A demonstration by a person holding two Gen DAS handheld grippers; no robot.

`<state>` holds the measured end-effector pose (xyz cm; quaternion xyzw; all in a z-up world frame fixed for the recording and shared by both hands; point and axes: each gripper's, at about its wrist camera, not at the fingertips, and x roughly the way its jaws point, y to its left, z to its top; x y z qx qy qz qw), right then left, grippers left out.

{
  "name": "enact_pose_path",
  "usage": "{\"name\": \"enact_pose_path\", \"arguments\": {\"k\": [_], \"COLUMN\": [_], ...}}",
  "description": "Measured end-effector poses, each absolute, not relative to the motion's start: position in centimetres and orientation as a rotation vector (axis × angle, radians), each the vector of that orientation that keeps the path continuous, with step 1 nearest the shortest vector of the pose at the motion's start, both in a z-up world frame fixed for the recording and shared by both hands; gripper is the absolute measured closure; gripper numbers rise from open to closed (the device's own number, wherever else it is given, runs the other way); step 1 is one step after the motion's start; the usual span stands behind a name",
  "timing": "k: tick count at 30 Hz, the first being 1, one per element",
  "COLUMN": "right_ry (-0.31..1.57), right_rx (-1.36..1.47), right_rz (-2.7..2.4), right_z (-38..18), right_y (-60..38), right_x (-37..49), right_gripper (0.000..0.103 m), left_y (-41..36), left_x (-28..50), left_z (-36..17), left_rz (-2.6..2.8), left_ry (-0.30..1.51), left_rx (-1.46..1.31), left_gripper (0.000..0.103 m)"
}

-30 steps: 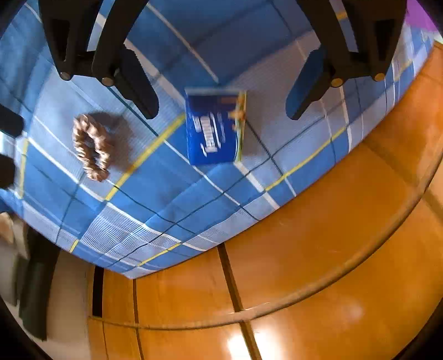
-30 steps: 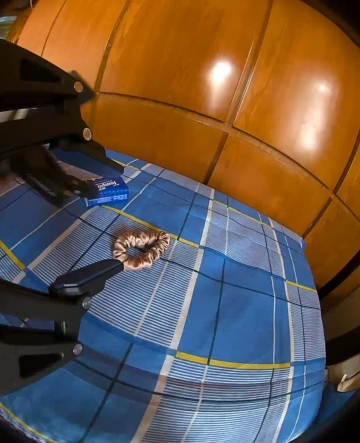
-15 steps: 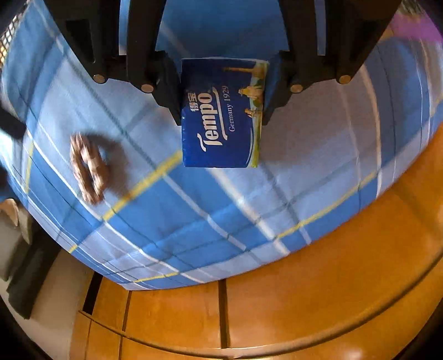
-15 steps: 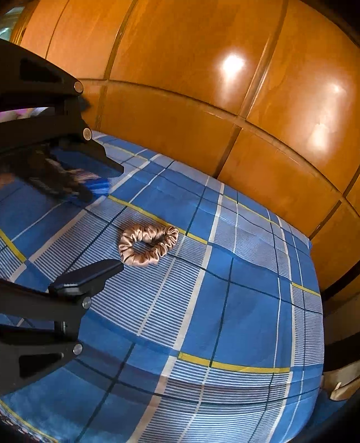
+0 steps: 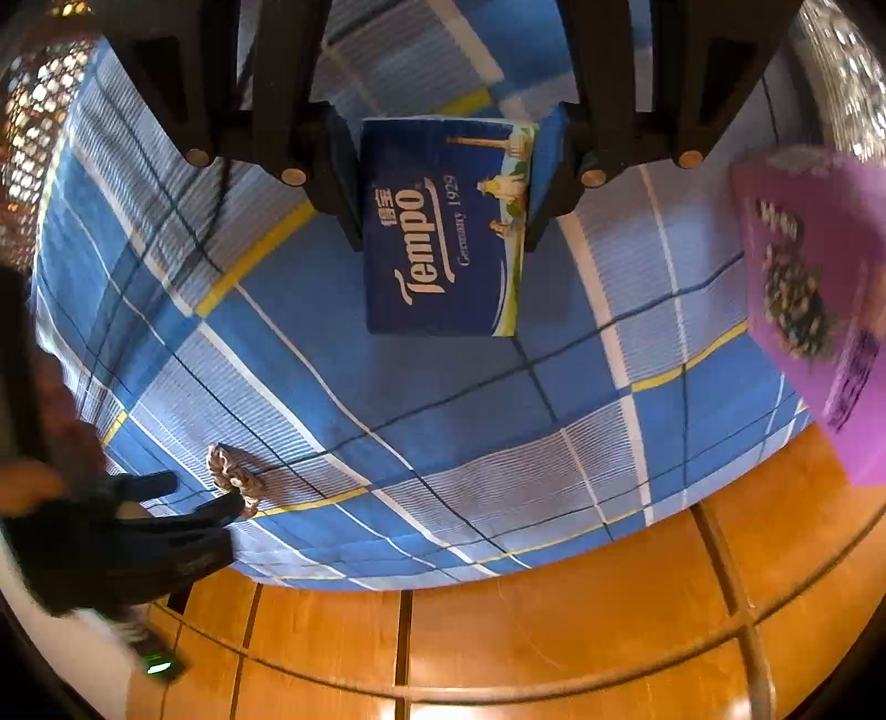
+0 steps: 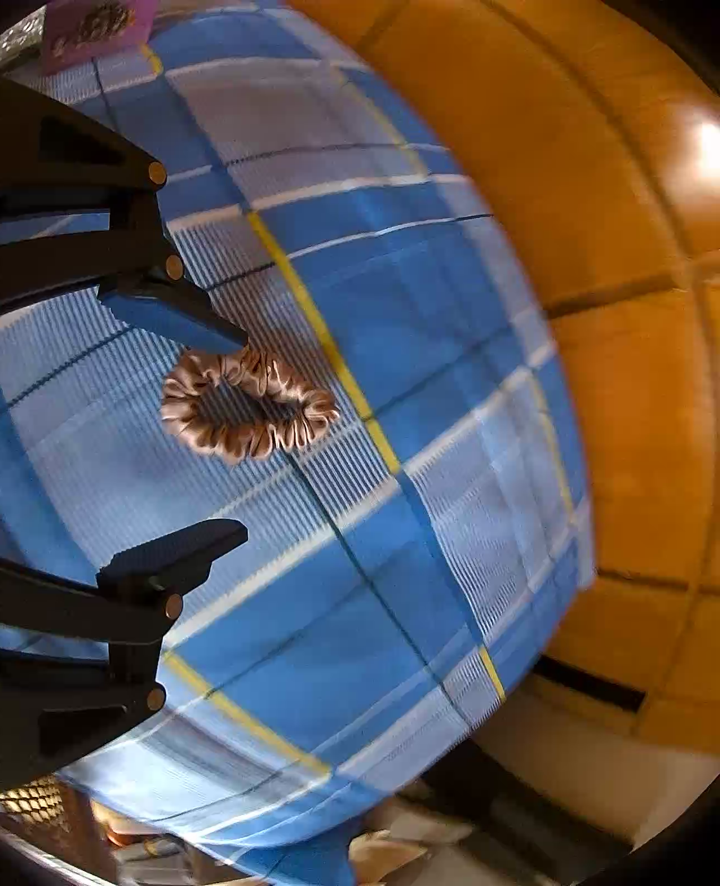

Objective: Organize soft objects
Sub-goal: 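Grasp the blue Tempo pack with left tool while right tool grasps the scrunchie, then carry the Tempo pack into the gold tray and open the left tool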

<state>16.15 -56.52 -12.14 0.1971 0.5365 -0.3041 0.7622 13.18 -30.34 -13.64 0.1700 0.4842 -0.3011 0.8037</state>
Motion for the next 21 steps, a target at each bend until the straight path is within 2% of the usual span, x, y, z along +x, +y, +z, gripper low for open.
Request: {"name": "enact_pose_path", "arguments": {"k": [1, 2, 3, 4, 5, 13, 15, 21], "right_ry": [1.206, 1.209, 1.200, 1.179, 1.178, 1.286, 1.295, 1.279], "right_rx": [0.428, 0.436, 0.456, 0.459, 0.448, 0.493, 0.402, 0.301], "right_rz": [-0.648, -0.648, -0.628, -0.600, -0.588, -0.224, -0.215, -0.213], "right_z": [-13.2, -13.7, -13.8, -13.3, -13.1, -14.2, -14.1, -14.4], "right_y": [-56.7, -56.8, -56.8, -56.4, -56.0, -47.7, -46.0, -45.0], "right_x": [16.6, 16.5, 16.4, 16.3, 16.2, 16.2, 16.4, 16.1], "right_gripper": [0.041, 0.050, 0.071, 0.085, 0.092, 0.092, 0.088, 0.087], "left_y": [-30.1, -29.8, -29.7, -29.6, -29.3, -27.3, -26.6, -25.4], "left_x": [12.8, 12.5, 12.3, 12.1, 11.7, 11.2, 11.0, 11.1], "left_z": [-13.7, -13.7, -13.7, -13.8, -13.8, -13.3, -13.1, -11.7], "left_rz": [-0.644, -0.644, -0.645, -0.645, -0.645, -0.629, -0.627, -0.626], "left_ry": [1.028, 1.015, 1.002, 0.986, 0.972, 1.002, 1.013, 1.040], "left_rx": [0.357, 0.357, 0.362, 0.367, 0.369, 0.333, 0.327, 0.271], "left_gripper": [0.050, 0.050, 0.050, 0.050, 0.050, 0.051, 0.051, 0.051]}}
